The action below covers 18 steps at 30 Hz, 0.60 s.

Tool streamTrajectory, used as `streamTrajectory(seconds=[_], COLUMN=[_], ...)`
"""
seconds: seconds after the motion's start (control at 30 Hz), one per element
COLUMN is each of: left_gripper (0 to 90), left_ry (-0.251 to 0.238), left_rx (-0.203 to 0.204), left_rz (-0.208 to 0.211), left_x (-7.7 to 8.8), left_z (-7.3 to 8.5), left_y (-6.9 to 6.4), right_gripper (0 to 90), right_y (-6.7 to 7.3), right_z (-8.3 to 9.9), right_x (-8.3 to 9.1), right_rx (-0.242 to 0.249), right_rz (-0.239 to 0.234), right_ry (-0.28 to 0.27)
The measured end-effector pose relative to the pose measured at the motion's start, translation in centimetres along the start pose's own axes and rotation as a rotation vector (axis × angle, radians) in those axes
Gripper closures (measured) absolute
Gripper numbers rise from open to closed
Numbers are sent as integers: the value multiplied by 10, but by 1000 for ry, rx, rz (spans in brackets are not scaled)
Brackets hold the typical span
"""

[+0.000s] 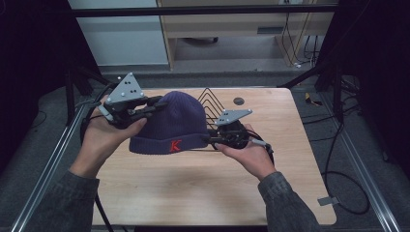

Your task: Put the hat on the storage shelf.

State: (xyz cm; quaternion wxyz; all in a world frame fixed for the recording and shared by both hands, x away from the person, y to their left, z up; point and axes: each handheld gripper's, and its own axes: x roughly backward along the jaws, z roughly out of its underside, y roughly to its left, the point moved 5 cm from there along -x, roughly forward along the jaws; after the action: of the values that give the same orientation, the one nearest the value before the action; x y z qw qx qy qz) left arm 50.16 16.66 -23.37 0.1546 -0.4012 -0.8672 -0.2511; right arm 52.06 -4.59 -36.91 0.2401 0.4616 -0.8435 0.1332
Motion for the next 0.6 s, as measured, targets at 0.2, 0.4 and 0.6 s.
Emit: streamTrajectory(seconds=[0.2,0.4,0.6], left_gripper=[792,793,793], left_ry=[3,-40,-26], left_rx=[42,58,51], left_rz=[-13,-26,-32], left_x=[-10,-17,-36], left_z=[-8,-24,-43], left_y=[12,20,30], right_gripper=[735,747,750], right_y=[-10,-24,-42], right_z=[-7,-22,-30], right_x=[13,28,38], right_rx=[11,6,3], right_rz=[42,78,132], right_ry=[-3,-23,-20])
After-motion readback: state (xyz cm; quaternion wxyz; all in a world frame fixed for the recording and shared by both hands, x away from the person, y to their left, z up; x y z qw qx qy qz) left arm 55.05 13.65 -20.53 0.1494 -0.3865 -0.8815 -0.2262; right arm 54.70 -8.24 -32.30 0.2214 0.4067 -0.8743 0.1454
